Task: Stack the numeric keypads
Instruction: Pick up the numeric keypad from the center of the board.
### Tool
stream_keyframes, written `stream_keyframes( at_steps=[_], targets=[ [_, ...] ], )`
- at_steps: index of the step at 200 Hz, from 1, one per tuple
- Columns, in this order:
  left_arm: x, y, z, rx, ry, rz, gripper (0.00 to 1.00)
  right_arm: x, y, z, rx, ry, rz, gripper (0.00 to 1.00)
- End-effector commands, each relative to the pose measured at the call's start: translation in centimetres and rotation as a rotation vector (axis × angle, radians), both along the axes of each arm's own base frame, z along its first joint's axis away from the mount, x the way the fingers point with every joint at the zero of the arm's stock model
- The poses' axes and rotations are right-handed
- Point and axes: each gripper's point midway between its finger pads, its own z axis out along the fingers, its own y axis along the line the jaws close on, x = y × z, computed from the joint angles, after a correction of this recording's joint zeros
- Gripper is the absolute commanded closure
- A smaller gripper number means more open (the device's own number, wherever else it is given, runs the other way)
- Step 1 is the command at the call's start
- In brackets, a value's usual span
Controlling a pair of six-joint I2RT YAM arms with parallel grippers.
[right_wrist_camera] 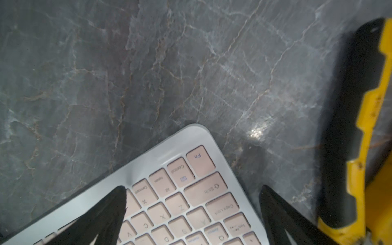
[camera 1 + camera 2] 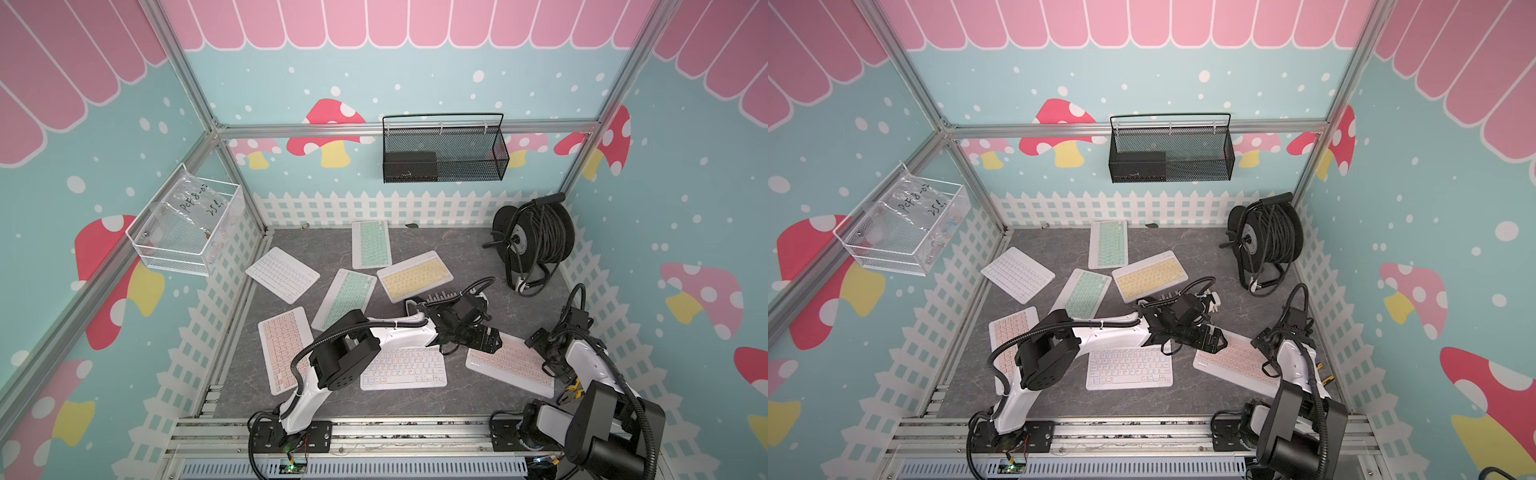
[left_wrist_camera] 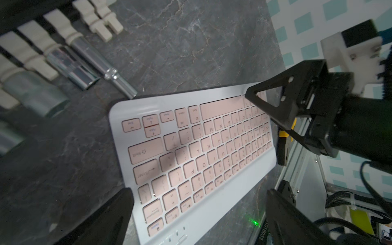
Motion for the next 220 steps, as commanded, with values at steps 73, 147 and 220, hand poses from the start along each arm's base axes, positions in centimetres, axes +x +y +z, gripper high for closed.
stream_keyframes(
  at_steps=[73,147,220],
  targets=[
    [-1.1,0.3,-4.3,0.17,-0.022,0.005,0.0,-0.9,0.3,-2.2,0.041,0.061,-0.036,0.0],
    [-1.3,0.1,-5.9,0.219,0.007,0.022,0.01,-0.9,1.8,-3.2,0.115,0.053,-0.003,0.02],
    [-4.0,-6.0,5.2,-0.183,0.006,-0.146,0.01,-0.5,3.8,-3.5,0.204,-0.01,0.048,0.02]
  ],
)
